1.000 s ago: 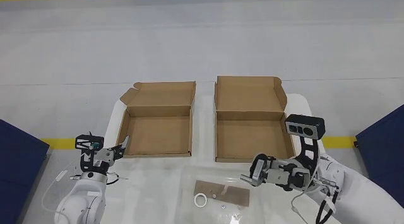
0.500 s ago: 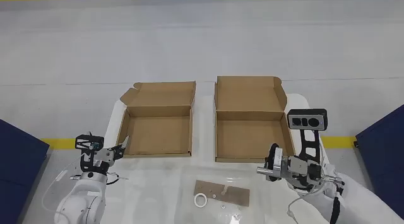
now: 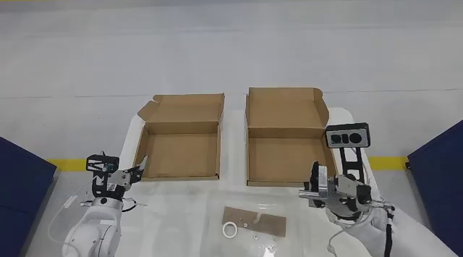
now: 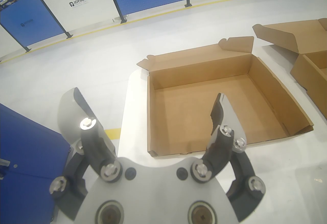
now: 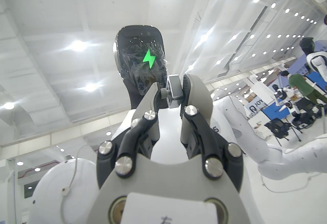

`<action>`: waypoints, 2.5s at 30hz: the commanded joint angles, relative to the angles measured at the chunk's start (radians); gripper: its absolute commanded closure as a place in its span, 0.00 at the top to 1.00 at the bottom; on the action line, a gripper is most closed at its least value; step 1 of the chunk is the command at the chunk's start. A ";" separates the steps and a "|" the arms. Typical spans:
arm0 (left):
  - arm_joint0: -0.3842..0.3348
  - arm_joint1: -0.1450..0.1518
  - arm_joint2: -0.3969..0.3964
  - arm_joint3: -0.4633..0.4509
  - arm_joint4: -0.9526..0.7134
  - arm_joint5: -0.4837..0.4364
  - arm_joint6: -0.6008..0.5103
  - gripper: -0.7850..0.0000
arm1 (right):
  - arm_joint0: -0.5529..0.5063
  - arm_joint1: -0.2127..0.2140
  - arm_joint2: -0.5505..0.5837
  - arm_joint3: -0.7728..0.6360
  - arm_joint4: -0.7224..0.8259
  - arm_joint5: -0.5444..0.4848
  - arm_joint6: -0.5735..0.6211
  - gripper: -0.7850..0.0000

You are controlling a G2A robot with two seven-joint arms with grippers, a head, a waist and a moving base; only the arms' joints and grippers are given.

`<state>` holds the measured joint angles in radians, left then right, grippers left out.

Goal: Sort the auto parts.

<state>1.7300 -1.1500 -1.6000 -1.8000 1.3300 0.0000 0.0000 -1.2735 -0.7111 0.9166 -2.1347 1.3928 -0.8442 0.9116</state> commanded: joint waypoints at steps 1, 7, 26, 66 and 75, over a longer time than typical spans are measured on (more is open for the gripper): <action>0.000 0.000 0.000 0.000 0.000 0.000 0.000 1.00 | -0.007 -0.011 -0.003 0.000 0.075 0.006 0.035 0.00; 0.000 0.000 0.000 0.000 0.000 0.000 0.000 1.00 | -0.020 -0.045 0.015 0.009 0.227 0.071 0.135 0.00; 0.000 0.000 0.000 0.000 0.000 0.000 0.000 1.00 | -0.087 -0.136 0.131 0.056 0.106 0.174 0.218 0.00; 0.000 0.000 0.000 0.000 0.000 0.000 0.000 1.00 | -0.187 -0.219 0.295 0.019 -0.181 0.281 0.145 0.00; 0.000 0.000 0.000 0.000 0.000 0.000 0.000 1.00 | -0.207 -0.240 0.295 0.001 -0.096 0.281 0.161 0.00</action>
<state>1.7300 -1.1500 -1.6000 -1.8000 1.3300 0.0000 0.0000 -1.4781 -0.9480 1.2126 -2.1319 1.2690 -0.5624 1.0674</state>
